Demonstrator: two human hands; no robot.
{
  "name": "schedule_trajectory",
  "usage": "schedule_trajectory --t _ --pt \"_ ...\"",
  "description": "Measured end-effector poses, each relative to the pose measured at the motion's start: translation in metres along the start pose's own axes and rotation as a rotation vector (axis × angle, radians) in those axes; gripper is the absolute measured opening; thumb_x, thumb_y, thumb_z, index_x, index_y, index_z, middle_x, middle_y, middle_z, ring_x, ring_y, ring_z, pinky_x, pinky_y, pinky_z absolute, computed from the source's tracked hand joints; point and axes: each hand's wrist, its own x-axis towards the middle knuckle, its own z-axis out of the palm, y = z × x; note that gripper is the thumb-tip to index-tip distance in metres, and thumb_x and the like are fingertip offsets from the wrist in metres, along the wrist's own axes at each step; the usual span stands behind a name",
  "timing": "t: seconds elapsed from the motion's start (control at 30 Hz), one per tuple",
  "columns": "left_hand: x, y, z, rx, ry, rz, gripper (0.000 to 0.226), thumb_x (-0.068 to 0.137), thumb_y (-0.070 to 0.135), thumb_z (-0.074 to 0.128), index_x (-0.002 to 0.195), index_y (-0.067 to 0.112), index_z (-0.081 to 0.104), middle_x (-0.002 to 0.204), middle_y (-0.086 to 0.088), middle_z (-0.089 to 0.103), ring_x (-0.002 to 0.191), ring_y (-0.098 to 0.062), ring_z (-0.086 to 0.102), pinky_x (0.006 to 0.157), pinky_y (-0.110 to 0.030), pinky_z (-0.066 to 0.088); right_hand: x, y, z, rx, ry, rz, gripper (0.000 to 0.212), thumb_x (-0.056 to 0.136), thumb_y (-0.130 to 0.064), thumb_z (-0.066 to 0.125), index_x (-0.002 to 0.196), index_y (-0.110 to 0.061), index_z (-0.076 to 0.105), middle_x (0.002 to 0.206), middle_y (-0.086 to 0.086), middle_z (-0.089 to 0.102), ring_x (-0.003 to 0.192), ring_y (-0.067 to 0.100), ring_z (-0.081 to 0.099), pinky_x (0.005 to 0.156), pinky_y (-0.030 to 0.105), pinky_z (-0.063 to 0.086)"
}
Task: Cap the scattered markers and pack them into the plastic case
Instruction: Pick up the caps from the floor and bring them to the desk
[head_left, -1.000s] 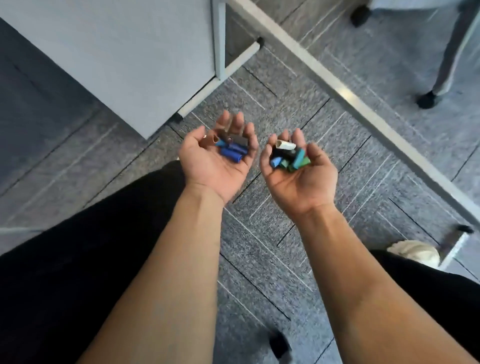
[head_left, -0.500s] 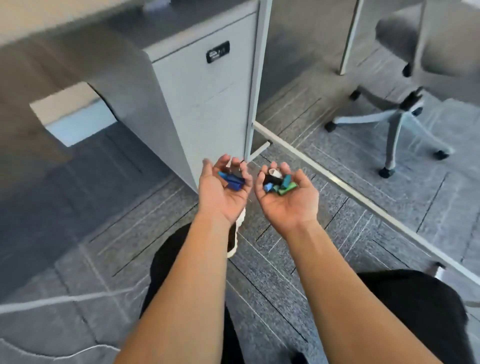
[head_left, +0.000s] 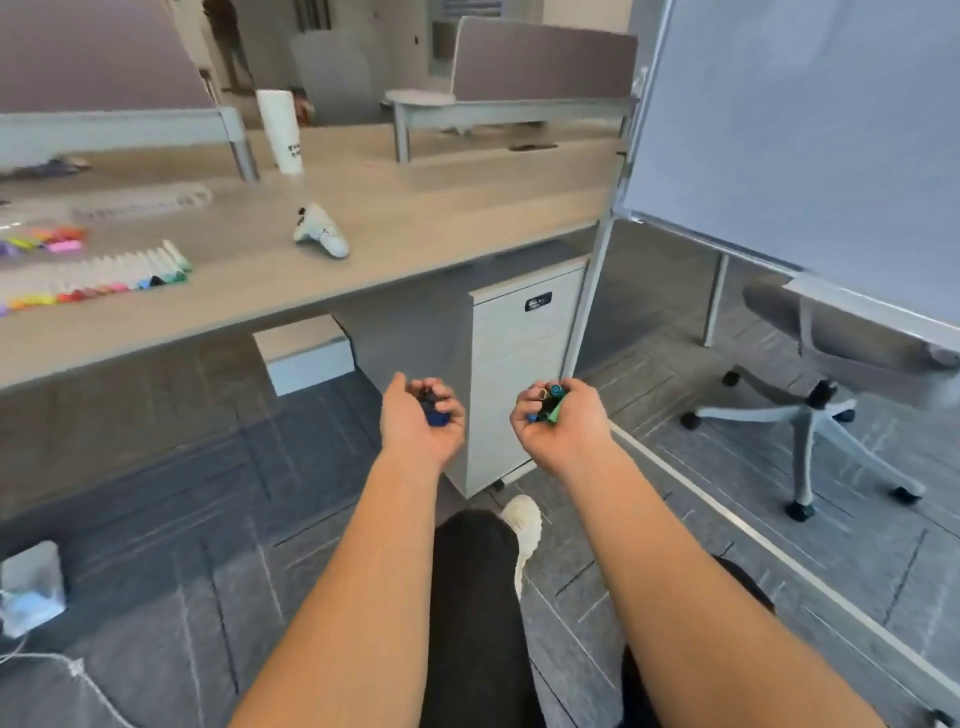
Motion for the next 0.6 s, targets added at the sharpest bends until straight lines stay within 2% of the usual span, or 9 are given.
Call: schedule_trajectory --t 0.23,0.33,0.43,0.6 --pt "-0.068 0.050 -0.005 -0.025 -0.049 0.167 0.042 0.102 0.037 0.032 0.067 0.018 0.044 0.062 0.002 0.048 0.043 -0.010 0.048 0.039 -0.014 0.030 -0.040 0.022 0.027 -0.120 -0.076 0.054 0.038 0.101 -0.029 0.035 0.067 -0.012 0.043 0.063 0.004 0.045 0.056 0.013 0.040 0.046 0.019 0.035" --pt "-0.086 0.069 -0.013 -0.016 -0.015 0.216 0.039 0.102 0.036 0.034 0.069 0.018 0.045 0.058 0.002 0.048 0.047 -0.009 0.048 0.039 -0.016 0.032 -0.048 0.032 0.039 -0.149 -0.095 0.094 0.034 0.102 -0.028 0.037 0.074 -0.009 0.045 0.071 0.007 0.046 0.059 0.016 0.044 0.051 0.022 0.040" --pt "-0.106 0.089 -0.022 0.007 0.030 0.285 0.038 0.101 0.036 0.035 0.071 0.016 0.046 0.058 0.002 0.049 0.049 -0.008 0.048 0.041 -0.015 0.032 -0.052 0.048 0.054 -0.158 -0.145 0.162 0.031 0.102 -0.028 0.039 0.078 -0.008 0.046 0.075 0.009 0.048 0.060 0.017 0.047 0.047 0.021 0.044" --pt "-0.148 0.132 -0.042 -0.034 0.108 0.454 0.038 0.100 0.039 0.038 0.074 0.015 0.048 0.062 0.001 0.050 0.051 -0.009 0.049 0.043 -0.017 0.033 -0.051 0.082 0.077 -0.198 -0.207 0.254 0.019 0.098 -0.014 0.039 0.083 -0.008 0.050 0.083 0.009 0.049 0.064 0.017 0.047 0.046 0.022 0.047"
